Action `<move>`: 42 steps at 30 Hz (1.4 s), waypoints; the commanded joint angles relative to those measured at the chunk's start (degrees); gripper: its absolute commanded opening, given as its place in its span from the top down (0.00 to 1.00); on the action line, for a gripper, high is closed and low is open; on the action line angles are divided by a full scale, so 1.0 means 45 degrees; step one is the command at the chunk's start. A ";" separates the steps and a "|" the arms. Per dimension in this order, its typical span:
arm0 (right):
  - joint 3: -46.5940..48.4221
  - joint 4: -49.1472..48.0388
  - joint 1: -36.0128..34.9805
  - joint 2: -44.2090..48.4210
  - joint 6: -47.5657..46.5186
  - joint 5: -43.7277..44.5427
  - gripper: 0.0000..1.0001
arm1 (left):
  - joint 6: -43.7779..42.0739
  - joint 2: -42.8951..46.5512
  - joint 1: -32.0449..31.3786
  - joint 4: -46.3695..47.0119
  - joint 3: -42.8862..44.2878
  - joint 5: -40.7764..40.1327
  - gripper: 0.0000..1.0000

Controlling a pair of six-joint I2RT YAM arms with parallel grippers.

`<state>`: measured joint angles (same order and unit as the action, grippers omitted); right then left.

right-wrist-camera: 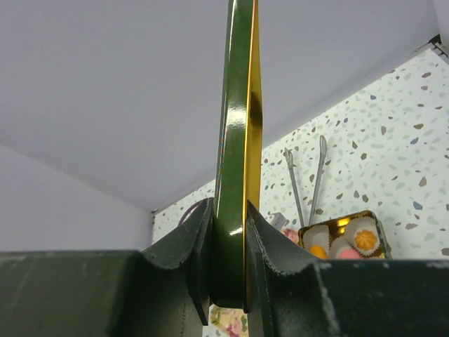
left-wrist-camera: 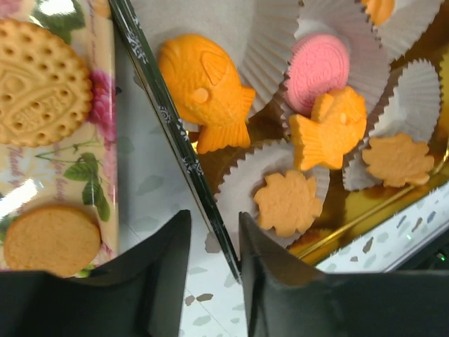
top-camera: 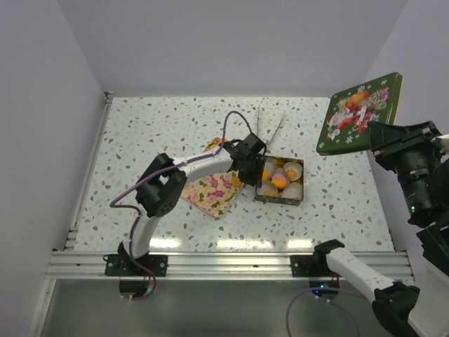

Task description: Pack the cookies

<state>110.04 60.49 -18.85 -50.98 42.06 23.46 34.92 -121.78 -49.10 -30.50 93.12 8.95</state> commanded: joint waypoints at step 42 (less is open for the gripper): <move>-0.9930 -0.6329 -0.0010 0.1269 0.4907 -0.5759 1.00 | 0.1595 0.6572 0.2826 -0.1349 -0.6787 -0.0292 0.91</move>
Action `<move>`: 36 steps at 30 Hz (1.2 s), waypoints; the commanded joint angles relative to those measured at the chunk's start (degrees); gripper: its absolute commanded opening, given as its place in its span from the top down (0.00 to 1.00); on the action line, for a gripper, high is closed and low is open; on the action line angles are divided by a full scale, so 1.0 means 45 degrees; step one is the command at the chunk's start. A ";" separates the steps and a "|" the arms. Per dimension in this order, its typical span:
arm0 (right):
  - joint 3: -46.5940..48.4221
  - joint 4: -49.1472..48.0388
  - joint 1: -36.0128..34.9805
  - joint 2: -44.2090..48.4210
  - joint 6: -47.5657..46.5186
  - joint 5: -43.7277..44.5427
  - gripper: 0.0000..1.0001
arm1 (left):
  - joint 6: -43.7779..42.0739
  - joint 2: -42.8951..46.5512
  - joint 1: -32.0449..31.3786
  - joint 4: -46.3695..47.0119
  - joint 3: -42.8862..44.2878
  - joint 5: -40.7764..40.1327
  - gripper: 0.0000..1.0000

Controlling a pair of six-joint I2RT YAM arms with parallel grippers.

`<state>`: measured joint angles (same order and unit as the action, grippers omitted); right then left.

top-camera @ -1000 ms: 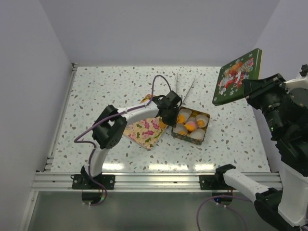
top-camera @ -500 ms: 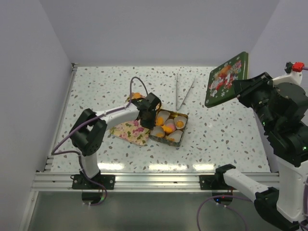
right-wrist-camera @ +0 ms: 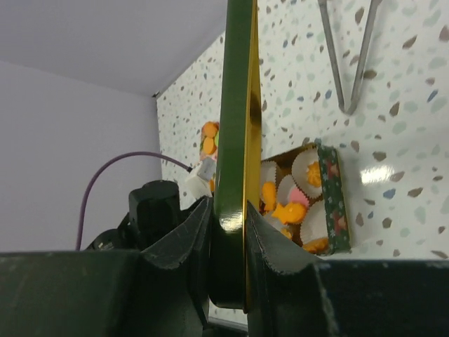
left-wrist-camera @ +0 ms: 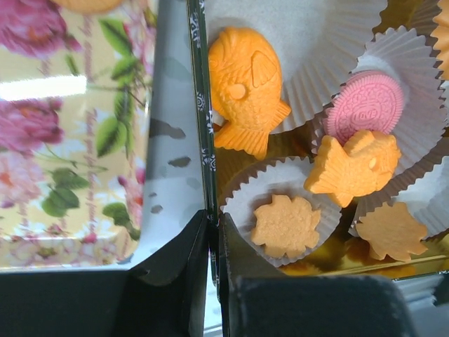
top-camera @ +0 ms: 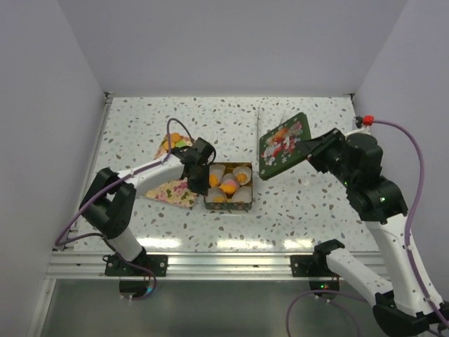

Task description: Pack the cookies

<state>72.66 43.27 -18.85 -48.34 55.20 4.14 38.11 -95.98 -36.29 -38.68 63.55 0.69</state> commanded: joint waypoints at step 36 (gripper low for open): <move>-1.2377 -1.2114 -0.5927 0.2050 0.7499 0.4488 1.00 | -0.0772 0.6486 0.2362 0.1543 -0.3437 0.3518 0.00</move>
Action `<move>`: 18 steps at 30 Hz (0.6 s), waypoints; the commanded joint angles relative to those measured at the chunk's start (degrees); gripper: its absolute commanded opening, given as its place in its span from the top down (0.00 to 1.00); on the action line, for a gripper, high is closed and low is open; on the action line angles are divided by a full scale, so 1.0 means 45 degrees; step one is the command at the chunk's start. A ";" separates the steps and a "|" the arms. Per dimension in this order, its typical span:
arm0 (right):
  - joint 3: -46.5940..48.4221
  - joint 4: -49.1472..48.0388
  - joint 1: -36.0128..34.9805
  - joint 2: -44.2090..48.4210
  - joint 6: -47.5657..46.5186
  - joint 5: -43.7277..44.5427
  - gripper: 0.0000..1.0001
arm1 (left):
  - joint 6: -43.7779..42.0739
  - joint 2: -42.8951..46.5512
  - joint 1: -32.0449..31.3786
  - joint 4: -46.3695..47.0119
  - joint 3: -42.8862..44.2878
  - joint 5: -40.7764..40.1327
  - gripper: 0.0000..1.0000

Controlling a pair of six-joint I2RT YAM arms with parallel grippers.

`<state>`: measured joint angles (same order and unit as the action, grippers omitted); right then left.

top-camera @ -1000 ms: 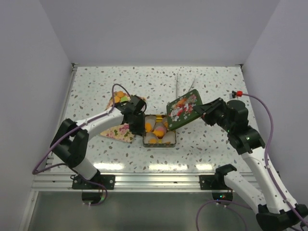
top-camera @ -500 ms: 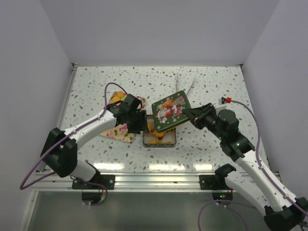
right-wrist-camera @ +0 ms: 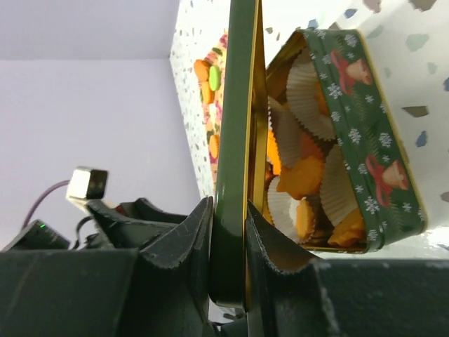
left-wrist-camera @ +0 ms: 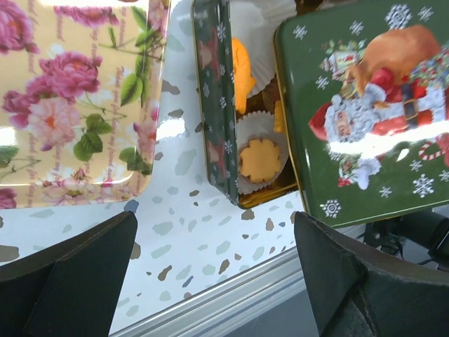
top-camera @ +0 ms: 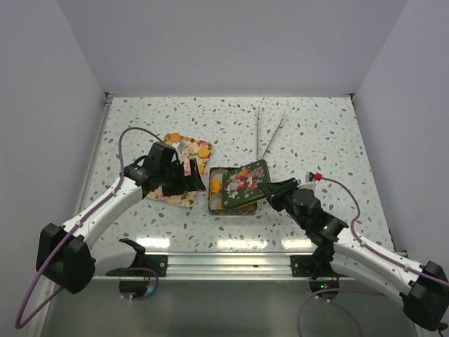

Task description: Pack the cookies

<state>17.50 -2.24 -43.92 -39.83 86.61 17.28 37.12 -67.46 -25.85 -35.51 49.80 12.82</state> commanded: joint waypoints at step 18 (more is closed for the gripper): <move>-0.1955 -0.1048 -0.1040 0.1059 0.2099 0.2215 0.90 | -0.0613 -0.1590 0.0040 0.2519 -0.1125 0.1976 0.00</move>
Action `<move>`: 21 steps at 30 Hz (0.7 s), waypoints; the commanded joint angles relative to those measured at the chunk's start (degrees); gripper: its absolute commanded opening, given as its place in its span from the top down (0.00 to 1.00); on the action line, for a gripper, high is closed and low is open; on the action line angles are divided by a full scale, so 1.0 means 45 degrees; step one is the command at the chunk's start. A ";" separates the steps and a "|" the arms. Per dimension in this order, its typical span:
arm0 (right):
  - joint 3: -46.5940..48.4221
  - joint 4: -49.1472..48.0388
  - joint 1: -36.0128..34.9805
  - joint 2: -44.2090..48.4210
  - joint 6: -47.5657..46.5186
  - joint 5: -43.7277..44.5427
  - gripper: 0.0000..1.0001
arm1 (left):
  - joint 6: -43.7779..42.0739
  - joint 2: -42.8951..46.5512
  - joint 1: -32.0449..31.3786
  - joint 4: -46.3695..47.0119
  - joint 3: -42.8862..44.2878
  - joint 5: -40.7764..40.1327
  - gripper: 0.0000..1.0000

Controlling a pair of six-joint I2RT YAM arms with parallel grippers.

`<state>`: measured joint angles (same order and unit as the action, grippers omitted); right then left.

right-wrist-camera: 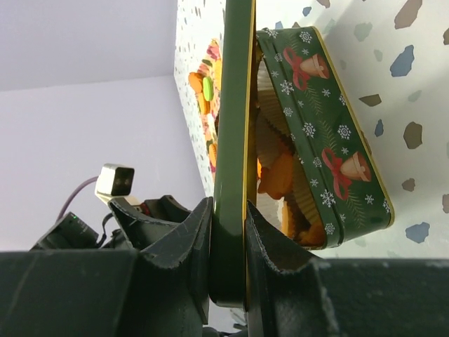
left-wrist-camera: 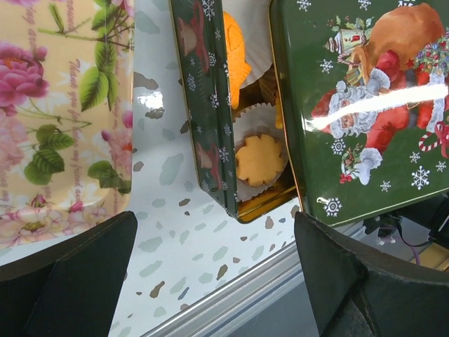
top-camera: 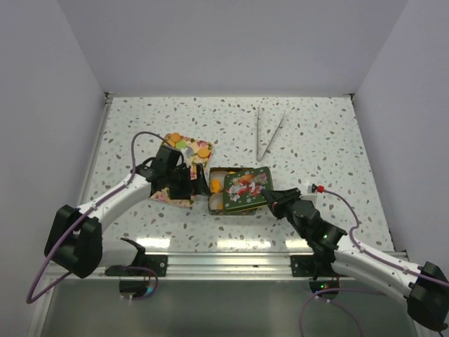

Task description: Pack the cookies

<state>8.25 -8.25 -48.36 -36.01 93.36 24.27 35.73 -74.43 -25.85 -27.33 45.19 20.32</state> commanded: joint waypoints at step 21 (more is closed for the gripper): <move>0.1389 0.3631 -0.0054 -0.1019 0.0425 -0.0452 0.44 | -0.0341 -0.0842 0.0040 0.1640 -0.0374 0.0856 0.00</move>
<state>11.31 8.80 -48.36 -38.54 96.23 22.39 35.29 -78.04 -25.82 -22.72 44.36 22.41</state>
